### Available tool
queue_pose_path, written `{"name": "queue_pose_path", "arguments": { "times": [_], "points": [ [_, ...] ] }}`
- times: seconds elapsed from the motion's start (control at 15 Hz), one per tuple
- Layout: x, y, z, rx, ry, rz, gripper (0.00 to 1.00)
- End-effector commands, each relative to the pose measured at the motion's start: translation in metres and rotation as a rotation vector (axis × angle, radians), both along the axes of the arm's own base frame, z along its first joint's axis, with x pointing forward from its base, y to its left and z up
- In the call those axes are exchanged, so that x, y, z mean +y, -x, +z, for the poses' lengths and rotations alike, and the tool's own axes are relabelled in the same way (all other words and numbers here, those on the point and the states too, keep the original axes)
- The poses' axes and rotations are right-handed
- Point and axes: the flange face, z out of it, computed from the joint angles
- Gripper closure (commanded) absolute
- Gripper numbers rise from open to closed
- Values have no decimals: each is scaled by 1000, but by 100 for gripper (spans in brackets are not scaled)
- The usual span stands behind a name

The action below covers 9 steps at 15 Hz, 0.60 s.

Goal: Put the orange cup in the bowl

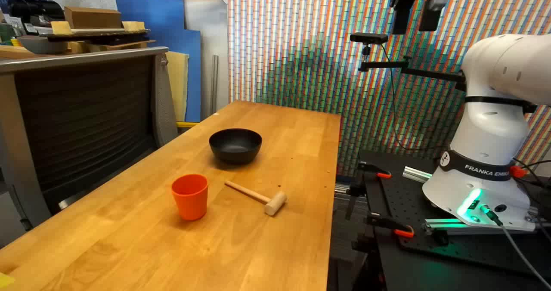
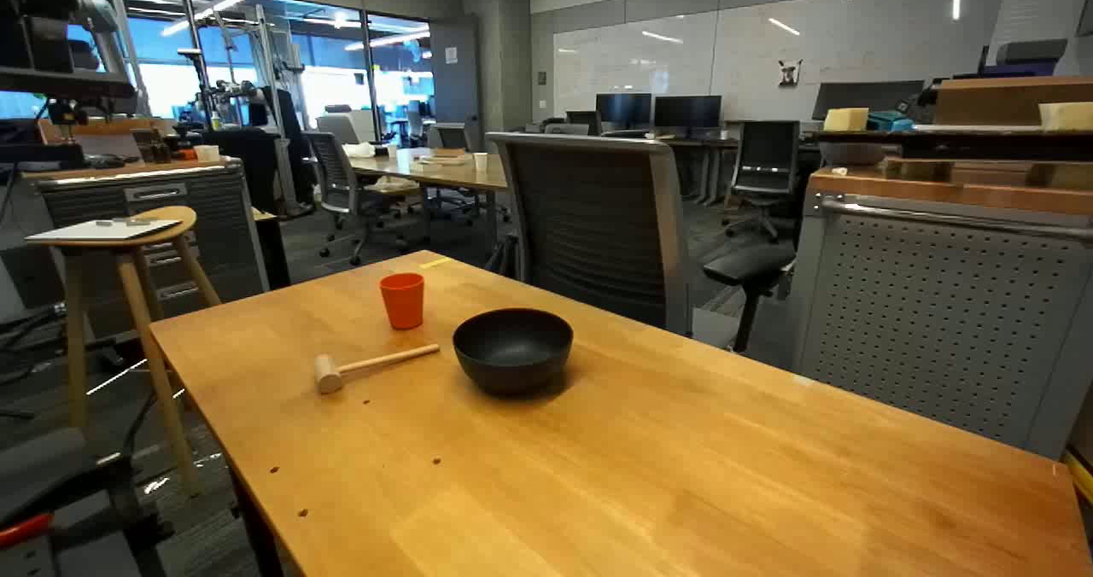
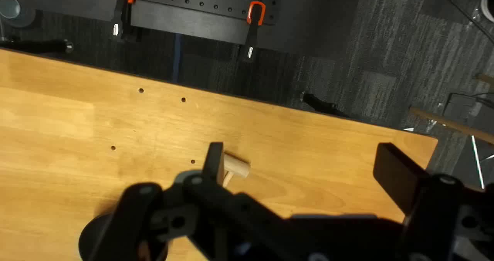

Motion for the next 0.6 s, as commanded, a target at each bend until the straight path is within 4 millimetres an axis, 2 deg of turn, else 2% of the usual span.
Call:
{"name": "queue_pose_path", "arguments": {
  "times": [0.0,0.13,0.27,0.4,0.47,0.53],
  "points": [
    [0,0,2,-2,-1,0,0],
    [0,0,5,-11,-3,1,0],
    [-9,-10,2,-15,-2,-33,0],
    [-7,-40,-18,-25,-2,-43,0],
    [1,-61,-39,-27,-17,-38,0],
    [8,-74,-55,-31,-32,-35,0]
  ]
}}
